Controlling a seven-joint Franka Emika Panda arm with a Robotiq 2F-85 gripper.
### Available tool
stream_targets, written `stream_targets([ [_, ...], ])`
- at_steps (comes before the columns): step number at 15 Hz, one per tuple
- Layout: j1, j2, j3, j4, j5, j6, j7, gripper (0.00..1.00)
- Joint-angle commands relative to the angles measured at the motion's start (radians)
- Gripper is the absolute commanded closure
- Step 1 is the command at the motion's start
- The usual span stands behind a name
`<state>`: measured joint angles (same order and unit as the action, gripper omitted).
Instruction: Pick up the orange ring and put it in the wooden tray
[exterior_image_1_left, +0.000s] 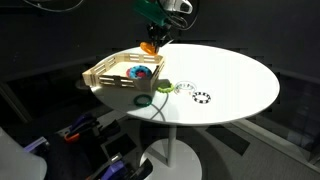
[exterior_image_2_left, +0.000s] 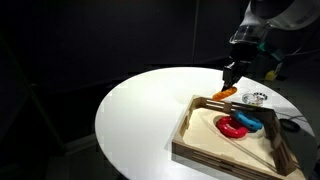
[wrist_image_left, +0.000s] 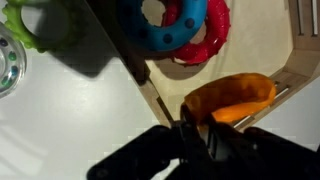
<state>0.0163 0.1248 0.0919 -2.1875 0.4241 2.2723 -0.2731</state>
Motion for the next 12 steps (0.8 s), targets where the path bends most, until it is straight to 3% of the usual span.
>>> stream_targets([
  [1, 0.009, -0.033, 0.012, -0.045, 0.028, -0.025, -0.046, 0.95],
  [5, 0.026, -0.040, 0.024, -0.086, 0.018, -0.024, -0.063, 0.94],
  [6, 0.029, -0.040, 0.026, -0.092, 0.017, -0.026, -0.068, 0.72],
  [8, 0.030, -0.042, 0.024, -0.102, 0.012, -0.027, -0.076, 0.62],
  [12, 0.017, -0.041, 0.007, -0.110, 0.004, -0.034, -0.066, 0.32],
])
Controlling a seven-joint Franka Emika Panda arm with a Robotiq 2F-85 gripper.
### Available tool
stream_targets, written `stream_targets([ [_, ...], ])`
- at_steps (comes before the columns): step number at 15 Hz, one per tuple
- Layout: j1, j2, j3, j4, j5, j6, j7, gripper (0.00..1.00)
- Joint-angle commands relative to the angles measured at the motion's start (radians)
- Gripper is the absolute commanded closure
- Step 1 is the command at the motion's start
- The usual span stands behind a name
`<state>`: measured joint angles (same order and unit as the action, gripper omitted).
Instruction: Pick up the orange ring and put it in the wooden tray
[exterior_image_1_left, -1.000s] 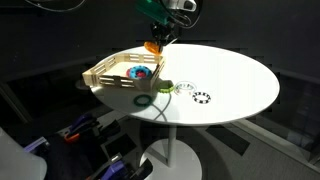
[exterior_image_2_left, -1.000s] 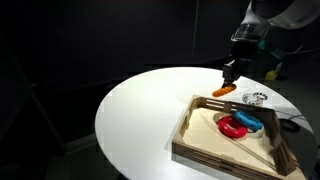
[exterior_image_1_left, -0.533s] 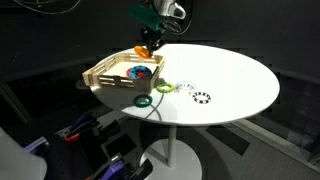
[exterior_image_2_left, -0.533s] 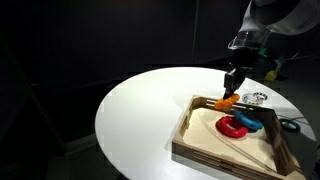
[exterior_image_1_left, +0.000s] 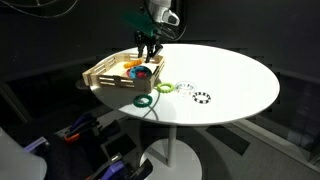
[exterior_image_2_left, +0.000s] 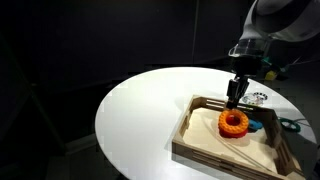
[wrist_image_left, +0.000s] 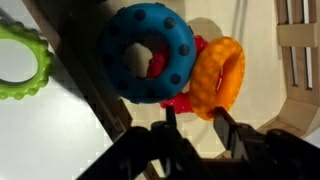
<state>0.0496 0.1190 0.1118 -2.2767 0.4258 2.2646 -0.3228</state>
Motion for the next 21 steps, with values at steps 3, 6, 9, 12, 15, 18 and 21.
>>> stream_targets([
  [3, -0.030, -0.043, -0.037, -0.023, -0.034, -0.019, 0.005, 0.08],
  [6, -0.046, -0.059, -0.068, -0.017, -0.094, -0.018, 0.040, 0.00],
  [9, -0.057, -0.082, -0.097, -0.011, -0.189, -0.008, 0.093, 0.00],
  [12, -0.061, -0.108, -0.117, -0.008, -0.307, -0.016, 0.174, 0.00],
  [15, -0.062, -0.133, -0.128, -0.004, -0.426, -0.025, 0.277, 0.00],
  [18, -0.065, -0.149, -0.131, 0.000, -0.487, -0.039, 0.334, 0.00],
  [21, -0.063, -0.131, -0.128, -0.002, -0.458, -0.018, 0.302, 0.00],
])
